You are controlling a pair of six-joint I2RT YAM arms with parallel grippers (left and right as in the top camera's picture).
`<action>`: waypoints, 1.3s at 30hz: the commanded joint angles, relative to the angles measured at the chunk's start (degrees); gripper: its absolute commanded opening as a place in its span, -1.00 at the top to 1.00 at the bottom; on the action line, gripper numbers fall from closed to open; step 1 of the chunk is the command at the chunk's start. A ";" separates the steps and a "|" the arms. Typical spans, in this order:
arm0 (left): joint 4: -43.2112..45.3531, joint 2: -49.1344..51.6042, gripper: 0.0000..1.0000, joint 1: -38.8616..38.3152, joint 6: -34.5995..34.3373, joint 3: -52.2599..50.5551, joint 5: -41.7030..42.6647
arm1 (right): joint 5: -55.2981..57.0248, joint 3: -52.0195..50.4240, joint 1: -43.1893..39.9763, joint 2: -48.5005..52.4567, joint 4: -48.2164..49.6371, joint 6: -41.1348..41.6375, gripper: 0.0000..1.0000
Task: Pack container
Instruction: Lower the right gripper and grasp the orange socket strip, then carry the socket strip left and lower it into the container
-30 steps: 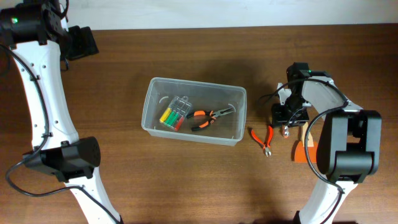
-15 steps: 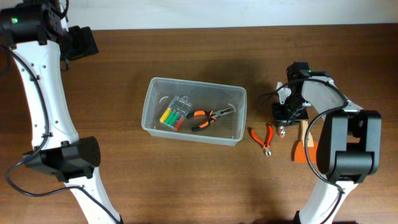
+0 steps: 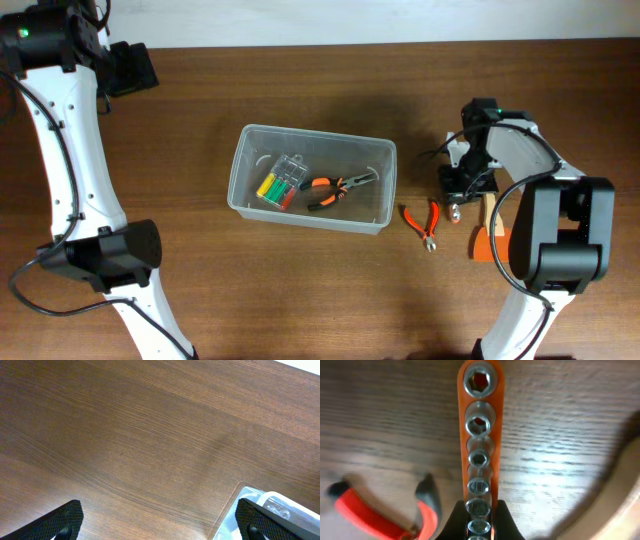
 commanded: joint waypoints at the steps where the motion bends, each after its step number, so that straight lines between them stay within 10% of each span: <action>1: -0.02 -0.55 -0.99 0.26 -0.52 0.94 -0.42 | 0.55 7.63 0.42 -1.62 -2.36 0.42 0.92; 14: -0.02 -0.55 -0.99 0.26 -0.52 0.94 -0.42 | 0.46 29.35 5.25 -5.66 -18.56 0.50 0.92; 39: -0.02 -0.55 -0.99 0.26 -0.52 0.94 -0.42 | 2.12 27.85 35.19 -8.04 -17.99 23.69 0.92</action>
